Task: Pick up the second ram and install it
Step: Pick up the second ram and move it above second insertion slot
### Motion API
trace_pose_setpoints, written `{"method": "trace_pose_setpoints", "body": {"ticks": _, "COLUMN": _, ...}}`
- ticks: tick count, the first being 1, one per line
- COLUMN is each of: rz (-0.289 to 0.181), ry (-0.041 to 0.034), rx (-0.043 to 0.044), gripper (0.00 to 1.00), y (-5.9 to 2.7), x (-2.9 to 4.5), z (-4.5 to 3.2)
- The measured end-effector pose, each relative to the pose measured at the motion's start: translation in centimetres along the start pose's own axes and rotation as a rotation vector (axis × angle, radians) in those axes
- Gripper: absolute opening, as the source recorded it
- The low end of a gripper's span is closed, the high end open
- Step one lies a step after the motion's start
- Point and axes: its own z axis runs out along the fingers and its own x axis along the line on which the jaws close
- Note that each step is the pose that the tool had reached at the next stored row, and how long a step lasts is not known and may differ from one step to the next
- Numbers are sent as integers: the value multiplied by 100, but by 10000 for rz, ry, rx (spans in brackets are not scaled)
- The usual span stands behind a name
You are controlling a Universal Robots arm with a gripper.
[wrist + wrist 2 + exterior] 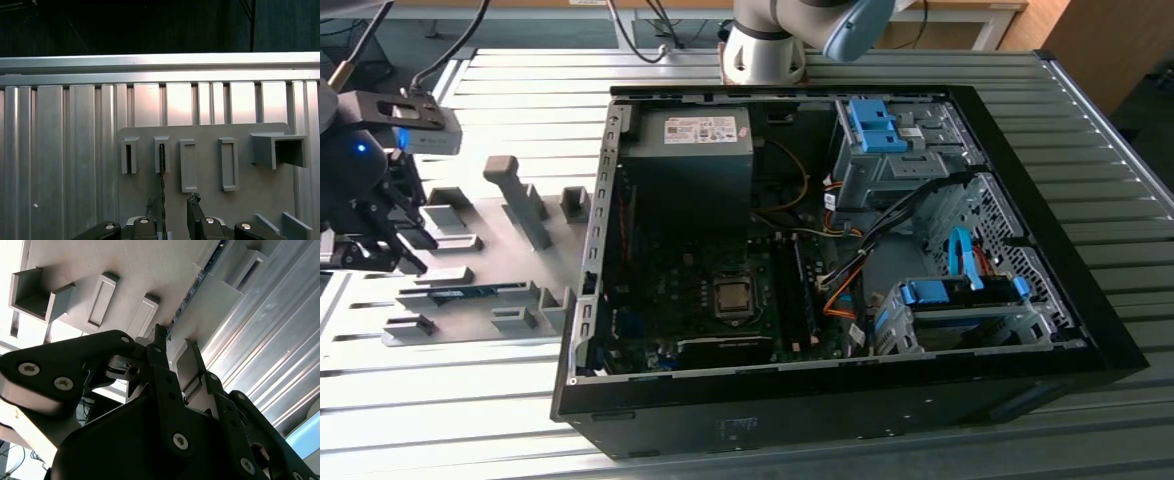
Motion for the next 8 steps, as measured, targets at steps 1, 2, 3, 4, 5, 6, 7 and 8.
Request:
{"method": "trace_pose_setpoints", "body": {"ticks": 1, "rz": 0, "ry": 0, "rx": 0, "gripper": 37, "y": -1, "x": 1, "z": 13}}
{"method": "trace_pose_setpoints", "body": {"ticks": 2, "rz": -1, "ry": 0, "rx": 0, "gripper": 37, "y": -1, "x": 5, "z": 26}}
{"method": "trace_pose_setpoints", "body": {"ticks": 3, "rz": -2, "ry": 1, "rx": -1, "gripper": 37, "y": -3, "x": 10, "z": 37}}
{"method": "trace_pose_setpoints", "body": {"ticks": 4, "rz": -1, "ry": 0, "rx": 1, "gripper": 37, "y": -4, "x": 13, "z": 51}}
{"method": "trace_pose_setpoints", "body": {"ticks": 5, "rz": 0, "ry": 0, "rx": 1, "gripper": 37, "y": -4, "x": 14, "z": 66}}
{"method": "trace_pose_setpoints", "body": {"ticks": 6, "rz": 1, "ry": 0, "rx": 0, "gripper": 37, "y": -5, "x": 15, "z": 83}}
{"method": "trace_pose_setpoints", "body": {"ticks": 7, "rz": 0, "ry": 0, "rx": 0, "gripper": 37, "y": -7, "x": 16, "z": 103}}
{"method": "trace_pose_setpoints", "body": {"ticks": 8, "rz": 0, "ry": 0, "rx": 1, "gripper": 37, "y": -9, "x": 16, "z": 121}}
